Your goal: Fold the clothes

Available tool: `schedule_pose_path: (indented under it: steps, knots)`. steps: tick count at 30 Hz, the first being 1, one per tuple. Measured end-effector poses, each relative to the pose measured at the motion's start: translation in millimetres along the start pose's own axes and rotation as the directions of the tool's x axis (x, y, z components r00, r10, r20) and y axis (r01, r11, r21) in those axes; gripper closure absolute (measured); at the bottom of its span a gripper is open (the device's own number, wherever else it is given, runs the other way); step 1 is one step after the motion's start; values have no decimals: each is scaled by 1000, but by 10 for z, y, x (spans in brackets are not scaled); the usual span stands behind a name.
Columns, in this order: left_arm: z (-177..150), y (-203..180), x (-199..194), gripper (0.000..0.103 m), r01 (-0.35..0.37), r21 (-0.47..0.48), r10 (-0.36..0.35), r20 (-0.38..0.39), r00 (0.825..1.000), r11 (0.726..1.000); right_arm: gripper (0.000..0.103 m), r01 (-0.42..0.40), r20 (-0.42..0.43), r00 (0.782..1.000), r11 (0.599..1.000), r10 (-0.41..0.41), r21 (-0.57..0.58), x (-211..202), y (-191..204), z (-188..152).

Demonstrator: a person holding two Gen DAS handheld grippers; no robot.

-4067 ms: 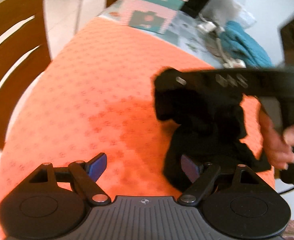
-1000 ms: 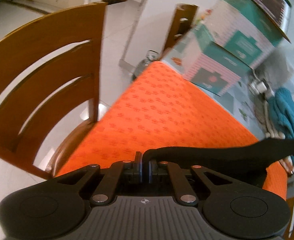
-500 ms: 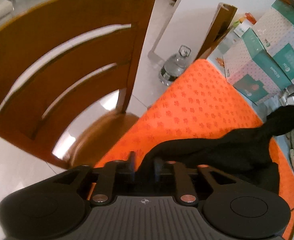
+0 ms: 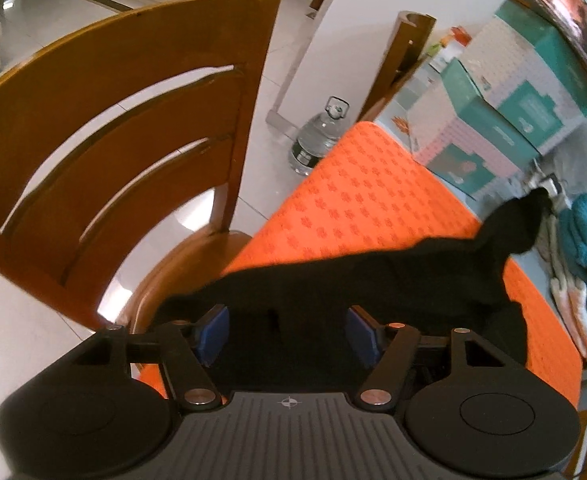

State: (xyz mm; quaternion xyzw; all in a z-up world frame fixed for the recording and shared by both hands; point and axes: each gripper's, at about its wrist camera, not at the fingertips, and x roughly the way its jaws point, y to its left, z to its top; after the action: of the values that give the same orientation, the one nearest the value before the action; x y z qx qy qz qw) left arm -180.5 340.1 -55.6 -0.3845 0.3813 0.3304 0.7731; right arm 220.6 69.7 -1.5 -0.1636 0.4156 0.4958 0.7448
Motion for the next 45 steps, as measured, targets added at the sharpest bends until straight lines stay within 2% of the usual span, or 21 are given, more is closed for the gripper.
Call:
schedule_pose_path:
  steps: [5, 7, 10, 13, 15, 17, 18, 19, 20, 24, 31, 39, 45]
  knots:
    - [-209, 0, -101, 34, 13, 17, -13, -29, 999, 1000, 47, -91, -83, 993, 994, 86, -53, -82, 271, -547]
    - [-303, -2, -152, 34, 22, 23, -21, -37, 999, 999, 39, -129, -117, 986, 988, 118, -86, -65, 398, -750]
    - [-437, -5, -235, 33, 37, 25, -36, -45, 998, 999, 37, -177, -161, 974, 977, 157, -121, -7, 574, -1025]
    - [-555, -5, -318, 33, 53, 28, -51, -53, 997, 998, 33, -184, -199, 968, 970, 152, -155, 81, 732, -1252]
    - [-626, -6, -381, 33, 59, 33, -57, -56, 997, 998, 33, -159, -219, 969, 967, 115, -200, 151, 839, -1391]
    - [-690, -6, -435, 33, 67, 42, -64, -61, 996, 997, 39, -128, -234, 970, 960, 68, -249, 208, 924, -1492]
    - [-722, -6, -463, 33, 70, 46, -67, -64, 996, 996, 59, -111, -241, 969, 958, 46, -265, 231, 954, -1533]
    - [-754, -4, -489, 33, 74, 49, -70, -66, 995, 996, 89, -93, -250, 968, 961, 26, -261, 243, 961, -1558]
    - [-790, 15, -506, 33, 74, 48, -70, -66, 995, 996, 96, -75, -252, 968, 965, 10, -253, 239, 966, -1581]
    - [-935, 91, -575, 33, 74, 42, -71, -66, 995, 996, 97, -25, -185, 983, 981, -12, -194, -40, 1002, -1663]
    - [-1181, 221, -676, 33, 76, 31, -74, -65, 995, 997, 97, 56, -93, 993, 991, -68, -122, -942, 1206, -1999]
    - [-1389, 353, -796, 33, 92, 18, -91, -54, 994, 996, 98, 110, -38, 994, 991, -107, 74, -1980, 1655, -2864]
    - [-1523, 384, -1004, 33, 118, 90, -114, -50, 992, 989, 98, 110, -60, 993, 976, -100, 188, -2450, 2267, -3606]
